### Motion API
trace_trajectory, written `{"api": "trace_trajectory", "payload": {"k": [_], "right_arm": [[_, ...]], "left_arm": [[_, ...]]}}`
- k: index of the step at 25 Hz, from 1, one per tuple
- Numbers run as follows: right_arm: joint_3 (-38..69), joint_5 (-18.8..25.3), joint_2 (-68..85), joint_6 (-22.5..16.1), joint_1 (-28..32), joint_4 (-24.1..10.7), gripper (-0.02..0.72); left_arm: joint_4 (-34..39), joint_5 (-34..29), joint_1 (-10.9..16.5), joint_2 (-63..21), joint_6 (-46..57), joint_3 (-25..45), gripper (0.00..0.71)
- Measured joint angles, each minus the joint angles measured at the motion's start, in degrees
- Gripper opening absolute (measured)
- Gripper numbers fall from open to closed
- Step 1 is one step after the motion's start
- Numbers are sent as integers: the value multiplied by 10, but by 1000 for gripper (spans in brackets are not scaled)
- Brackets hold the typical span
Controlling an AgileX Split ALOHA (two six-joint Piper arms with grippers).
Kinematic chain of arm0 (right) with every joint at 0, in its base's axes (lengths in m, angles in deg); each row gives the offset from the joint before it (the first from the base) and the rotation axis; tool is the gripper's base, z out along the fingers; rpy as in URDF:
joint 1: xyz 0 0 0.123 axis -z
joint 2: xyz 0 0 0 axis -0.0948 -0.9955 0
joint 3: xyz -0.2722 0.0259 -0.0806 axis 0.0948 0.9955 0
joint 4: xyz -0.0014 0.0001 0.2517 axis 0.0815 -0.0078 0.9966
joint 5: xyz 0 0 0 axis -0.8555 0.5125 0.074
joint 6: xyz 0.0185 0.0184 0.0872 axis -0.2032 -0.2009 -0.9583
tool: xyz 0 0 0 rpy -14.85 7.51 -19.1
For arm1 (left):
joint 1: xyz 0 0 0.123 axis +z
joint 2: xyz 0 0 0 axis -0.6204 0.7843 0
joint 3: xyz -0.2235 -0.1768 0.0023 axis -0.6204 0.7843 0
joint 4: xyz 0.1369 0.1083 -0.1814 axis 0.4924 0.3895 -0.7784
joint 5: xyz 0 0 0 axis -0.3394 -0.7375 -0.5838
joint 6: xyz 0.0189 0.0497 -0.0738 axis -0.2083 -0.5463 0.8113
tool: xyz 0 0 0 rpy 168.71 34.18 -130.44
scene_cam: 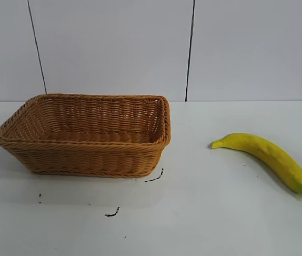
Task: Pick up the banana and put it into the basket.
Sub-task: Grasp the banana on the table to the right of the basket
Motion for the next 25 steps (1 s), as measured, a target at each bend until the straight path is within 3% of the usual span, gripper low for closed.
{"api": "trace_trajectory", "payload": {"k": [11,20,25], "right_arm": [[-196,-34,-354,74,0,-6,657],[-305,-35,-527,162,-3,41,657],[-306,-33,-558,190,-42,14,657]], "left_arm": [[0,0,0,0,0,0,695],[0,0,0,0,0,0,695],[0,0,0,0,0,0,695]]}}
